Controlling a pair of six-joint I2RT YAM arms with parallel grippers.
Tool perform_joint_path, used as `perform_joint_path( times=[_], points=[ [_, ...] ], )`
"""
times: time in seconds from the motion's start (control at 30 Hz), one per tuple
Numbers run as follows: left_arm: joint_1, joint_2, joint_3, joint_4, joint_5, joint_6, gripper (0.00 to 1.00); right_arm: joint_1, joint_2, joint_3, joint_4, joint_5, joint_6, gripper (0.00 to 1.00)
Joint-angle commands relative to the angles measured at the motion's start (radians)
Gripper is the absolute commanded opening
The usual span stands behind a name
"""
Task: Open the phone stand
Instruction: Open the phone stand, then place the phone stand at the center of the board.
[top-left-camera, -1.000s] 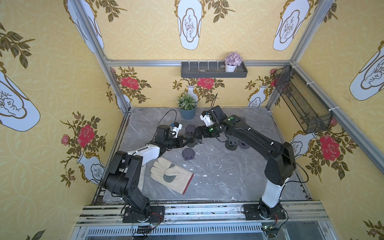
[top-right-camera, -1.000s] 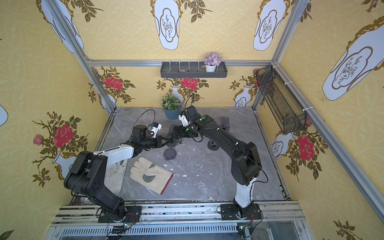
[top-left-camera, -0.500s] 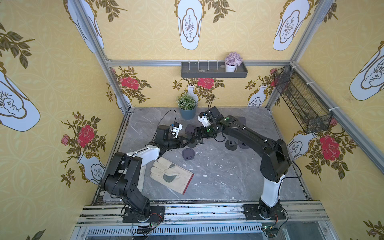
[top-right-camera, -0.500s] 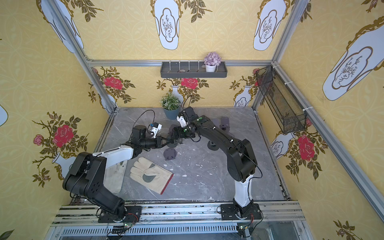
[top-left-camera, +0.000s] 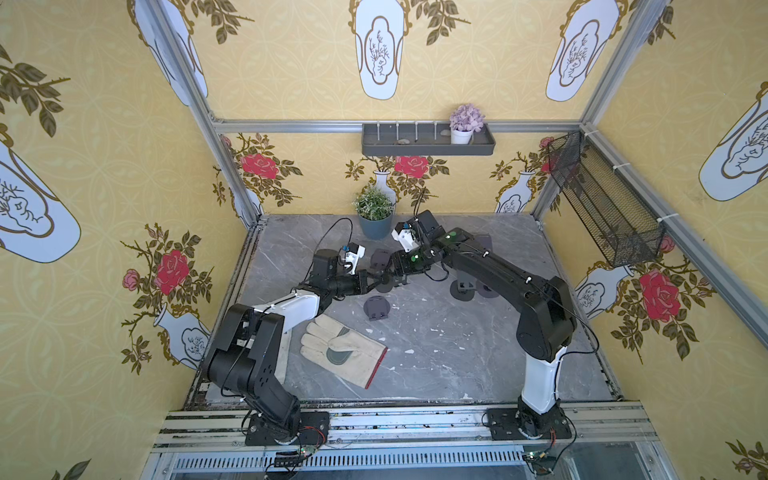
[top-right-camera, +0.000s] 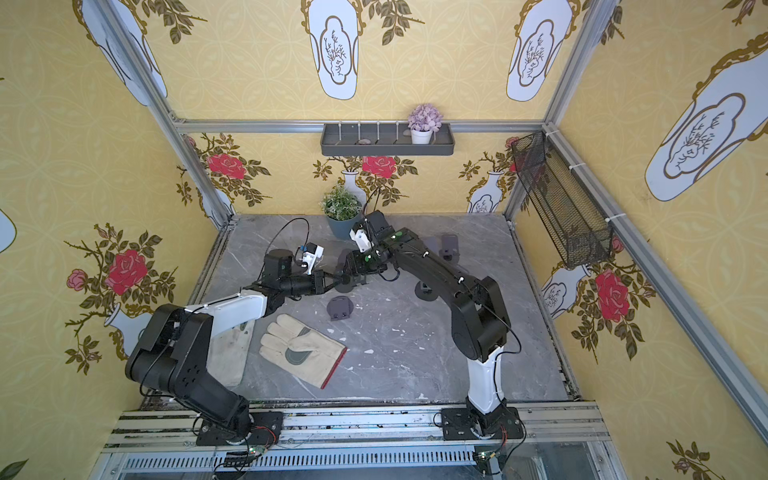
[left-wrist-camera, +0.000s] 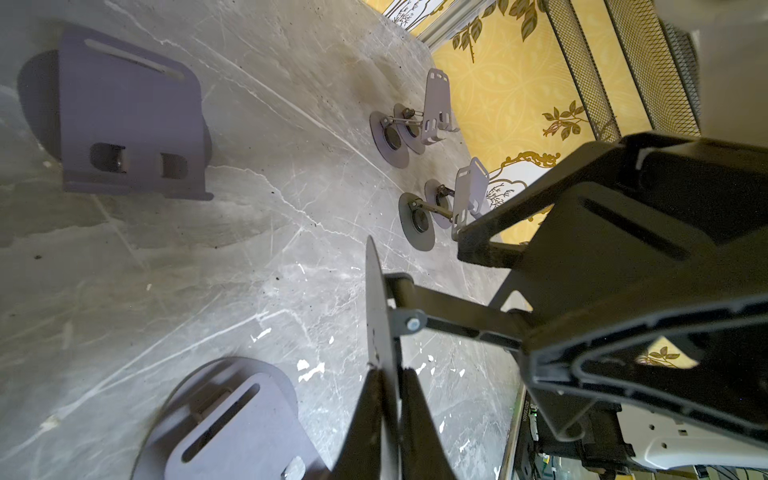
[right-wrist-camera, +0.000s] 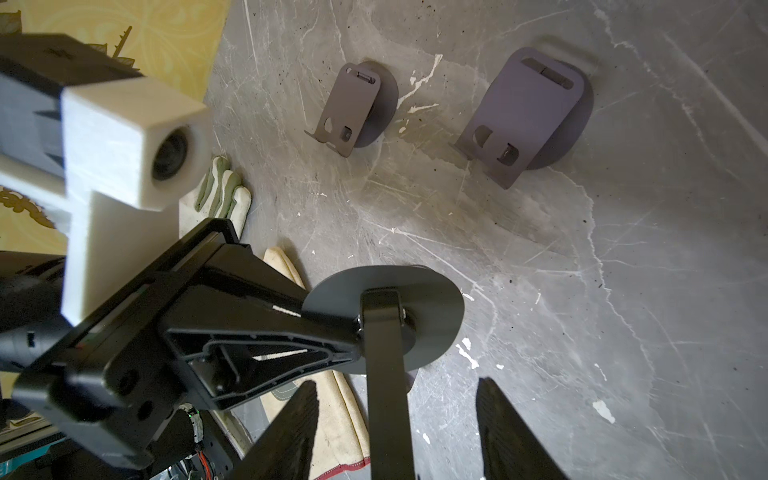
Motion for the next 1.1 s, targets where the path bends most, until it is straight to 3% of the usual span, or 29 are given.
perform_joint_path(
  times=[0.0, 0.03, 0.07, 0.4, 0.77, 0.9, 1.07],
  points=[
    [-0.001, -0.01, 0.012, -0.002, -0.019, 0.004, 0.73, -0.014, -0.001, 0.009, -0.004, 0.056, -0.008, 0.41],
    [-0.001, -0.019, 0.013, -0.016, -0.045, 0.011, 0.94, -0.021, -0.005, 0.007, -0.009, 0.062, -0.008, 0.41],
    [-0.001, -0.032, 0.012, -0.026, -0.067, 0.018, 0.99, -0.028, -0.006, 0.008, -0.014, 0.072, -0.009, 0.41],
    [0.001, -0.074, 0.025, -0.097, -0.131, 0.068, 0.99, -0.12, 0.042, 0.087, -0.139, 0.211, -0.017, 0.44],
    [0.001, -0.096, 0.0, -0.131, -0.139, 0.092, 0.99, -0.166, 0.33, 0.485, -0.381, 0.428, -0.025, 0.48],
    [0.002, -0.099, -0.004, -0.145, -0.144, 0.101, 0.99, -0.196, 0.43, 0.626, -0.456, 0.457, -0.015, 0.49],
    [0.001, -0.09, -0.003, -0.146, -0.149, 0.101, 0.99, -0.226, 0.488, 0.68, -0.481, 0.45, -0.018, 0.51]
  ],
)
